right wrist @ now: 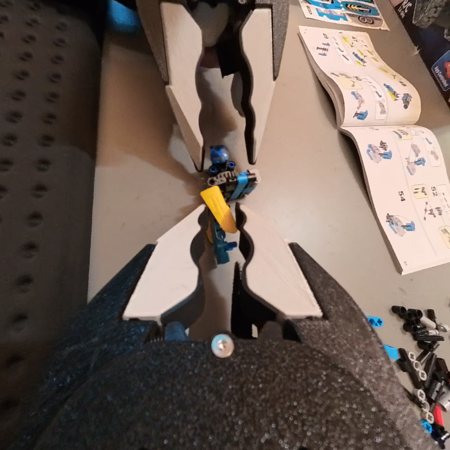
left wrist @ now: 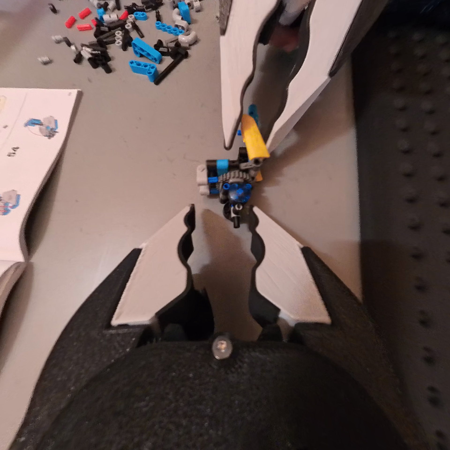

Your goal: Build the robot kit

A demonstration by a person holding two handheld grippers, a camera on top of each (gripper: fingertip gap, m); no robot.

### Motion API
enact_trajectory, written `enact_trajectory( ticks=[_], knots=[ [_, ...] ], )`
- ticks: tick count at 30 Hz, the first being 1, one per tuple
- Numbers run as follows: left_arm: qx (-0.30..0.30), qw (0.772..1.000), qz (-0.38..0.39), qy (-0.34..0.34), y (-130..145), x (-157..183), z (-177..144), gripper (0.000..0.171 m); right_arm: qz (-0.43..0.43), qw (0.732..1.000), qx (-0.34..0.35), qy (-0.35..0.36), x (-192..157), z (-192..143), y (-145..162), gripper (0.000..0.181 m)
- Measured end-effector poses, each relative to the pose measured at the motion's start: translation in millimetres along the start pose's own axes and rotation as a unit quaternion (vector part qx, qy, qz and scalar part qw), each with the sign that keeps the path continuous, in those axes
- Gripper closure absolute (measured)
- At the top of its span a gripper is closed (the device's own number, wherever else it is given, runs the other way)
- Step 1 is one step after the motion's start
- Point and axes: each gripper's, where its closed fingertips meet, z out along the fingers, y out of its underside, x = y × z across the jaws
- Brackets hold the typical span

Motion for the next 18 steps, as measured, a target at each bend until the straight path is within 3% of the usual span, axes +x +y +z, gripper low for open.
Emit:
enact_trajectory(
  ticks=[4,9,12,15,18],
  knots=[
    [0.009,1.0,0.001,0.0,-3.1,-0.1,-3.6,0.124,0.006,1.0,0.0,0.013,4.7,-2.3,1.9,0.165],
    [0.039,0.999,-0.001,-0.025,-15.6,-7.8,-11.1,0.121,0.021,0.997,0.064,0.038,14.7,-21.5,-16.1,0.165],
    [0.112,0.993,-0.016,-0.035,-44.4,-10.2,-31.6,0.12,0.053,0.989,0.137,0.033,15.7,-36.9,-38.2,0.165],
    [0.196,0.98,-0.028,0.01,-75.3,9.2,-46.6,0.12,0.059,0.975,0.208,0.049,16.9,-52.7,-65.3,0.165],
    [0.226,0.973,-0.022,0.029,-86.8,21.6,-46.8,0.12,0.077,0.96,0.268,0.024,9.0,-62.9,-87.0,0.165]
  ],
)
